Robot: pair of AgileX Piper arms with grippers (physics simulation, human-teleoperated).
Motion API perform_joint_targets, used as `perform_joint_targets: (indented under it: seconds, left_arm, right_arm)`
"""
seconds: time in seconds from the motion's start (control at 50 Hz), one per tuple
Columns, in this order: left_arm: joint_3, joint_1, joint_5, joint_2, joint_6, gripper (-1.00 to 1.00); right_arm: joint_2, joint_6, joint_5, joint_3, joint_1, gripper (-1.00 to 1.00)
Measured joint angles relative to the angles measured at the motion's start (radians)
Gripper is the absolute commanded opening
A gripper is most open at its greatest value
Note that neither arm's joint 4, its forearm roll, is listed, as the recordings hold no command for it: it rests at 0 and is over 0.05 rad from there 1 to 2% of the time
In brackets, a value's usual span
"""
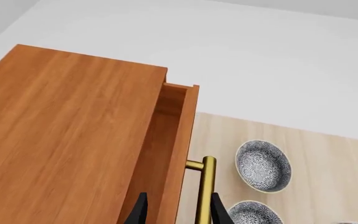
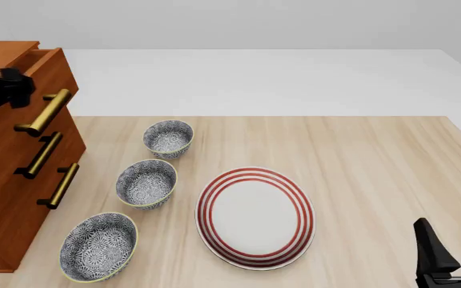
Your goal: Open the top drawer of the cabinet.
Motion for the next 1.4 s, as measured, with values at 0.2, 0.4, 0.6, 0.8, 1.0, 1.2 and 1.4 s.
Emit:
perform_joint_targets:
  seconds: [0.2,0.4,0.6,0.8,1.0,1.2,1.4]
  left_arm:
    - [-0.001,-0.005,-0.008,0.02,0.004,1.0]
    - [0.003,-0.013,-0.018,0.043,0.004,1.0]
    - [0.01,-0.016,-0.033,0.066,0.001,1.0]
    - [0.01,-0.014,-0.045,0.08,-0.003,1.0]
    - [0.003,-0.036,-0.052,0.091,-0.018,1.0]
    - [-0.014,-0.062,-0.04,0.106,-0.035,1.0]
    - [-0.037,-0.079,-0.007,0.12,-0.044,1.0]
  right_arm:
    - [0.0,0.0,0.0,0.0,0.0,1.0]
    - [0.0,0.0,0.0,0.0,0.0,1.0]
    - [0.0,0.0,0.0,0.0,0.0,1.0]
    - [0.0,0.0,0.0,0.0,0.0,1.0]
    - [0.0,0.0,0.0,0.0,0.0,1.0]
    - [0.0,0.0,0.0,0.0,0.0,1.0]
    - [0.0,0.0,0.0,0.0,0.0,1.0]
